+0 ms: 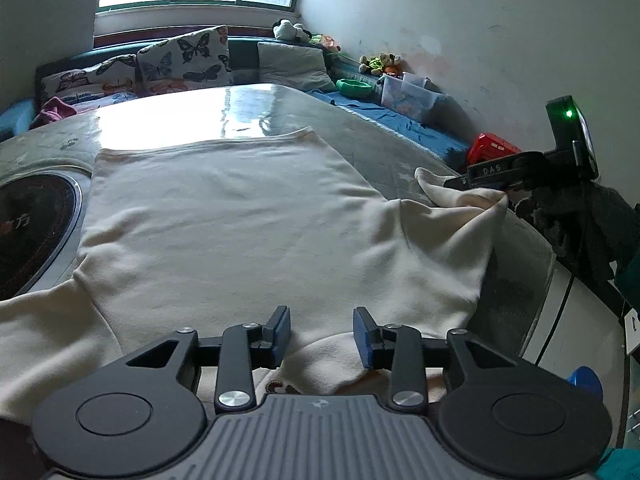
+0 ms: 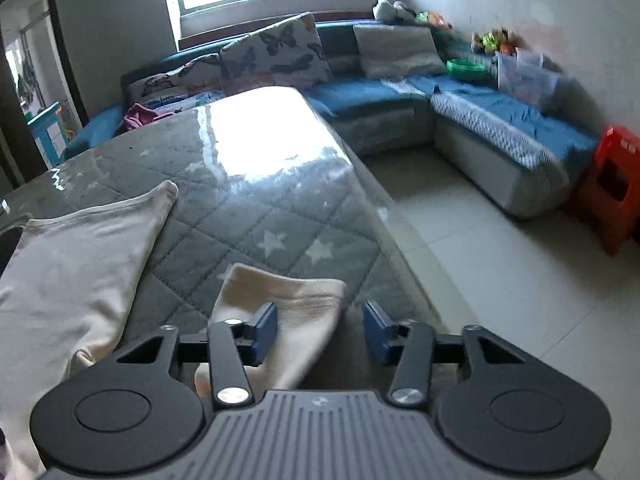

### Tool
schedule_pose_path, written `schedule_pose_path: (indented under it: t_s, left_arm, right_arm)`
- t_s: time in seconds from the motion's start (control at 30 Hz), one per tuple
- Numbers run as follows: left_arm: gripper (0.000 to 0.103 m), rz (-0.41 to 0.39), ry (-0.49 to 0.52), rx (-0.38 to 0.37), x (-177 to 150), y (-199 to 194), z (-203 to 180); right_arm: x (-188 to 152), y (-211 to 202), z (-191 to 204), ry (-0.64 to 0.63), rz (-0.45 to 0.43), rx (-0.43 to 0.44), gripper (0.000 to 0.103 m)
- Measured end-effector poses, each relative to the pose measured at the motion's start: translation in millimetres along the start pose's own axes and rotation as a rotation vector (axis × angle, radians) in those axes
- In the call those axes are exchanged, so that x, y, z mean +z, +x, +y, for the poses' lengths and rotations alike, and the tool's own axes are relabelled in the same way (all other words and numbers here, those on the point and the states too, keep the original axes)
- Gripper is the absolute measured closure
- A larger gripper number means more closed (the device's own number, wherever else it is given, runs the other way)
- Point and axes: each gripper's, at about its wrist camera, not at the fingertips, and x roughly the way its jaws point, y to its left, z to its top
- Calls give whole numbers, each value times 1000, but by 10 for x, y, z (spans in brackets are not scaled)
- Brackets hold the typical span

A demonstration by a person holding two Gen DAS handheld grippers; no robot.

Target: Fold clothes

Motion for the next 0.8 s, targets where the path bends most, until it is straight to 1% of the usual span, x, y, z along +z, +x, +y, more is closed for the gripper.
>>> schedule_pose_path:
  t_s: [0.03,0.07,0.1,0.17,0.23,0.3,0.37,0.43,0.5,0.53,0.57,0.63,0.8]
  left_arm:
    - [62,0,0,-1,-1,2,-3]
    - [60,1,1,-2,-3,5,-8]
    - [59,1,6,-3,-7,5,-16]
    - [59,2,19,-4,-16,0,-35]
    - [59,2,26,-7,-26,-3,-38]
    - [58,1,28,-11,-29,-1,-36]
    - [57,0,32,-15,-32,4,-38]
    - [56,-1,41,-12,-36,12,-54]
    - [56,-1,41,-11,-39,14,-59]
    - [56,-2,38,-11,-41,13,-56]
    - [56,-2,34,-11,-43,13,-54]
    - [56,-2,31,-8,-47,13,-54]
    - [56,-2,29,-8,-54,10,-58]
  right_arm:
    - [-23,-14,-1,-3,-8,3,81]
    - [-37,-36,-4,-2,-17,9,94]
    - [-48,-63,-9,0,-28,8,96]
    - [-72,-179,-7,-14,-82,-28,99]
    - [-95,-351,-46,-11,-136,-56,100]
    - [-127,-498,-111,11,-164,-74,100]
    - [-146,-585,-188,31,-159,-66,99]
    - [-136,-606,-227,50,-160,-40,94]
    - [-88,-555,-235,55,-144,-12,85]
    - [-72,-508,-232,66,-134,6,77]
    - [-55,-448,-223,74,-123,24,74]
    - [-18,-316,-196,74,-100,43,73]
    - [20,-14,-110,62,-42,46,73]
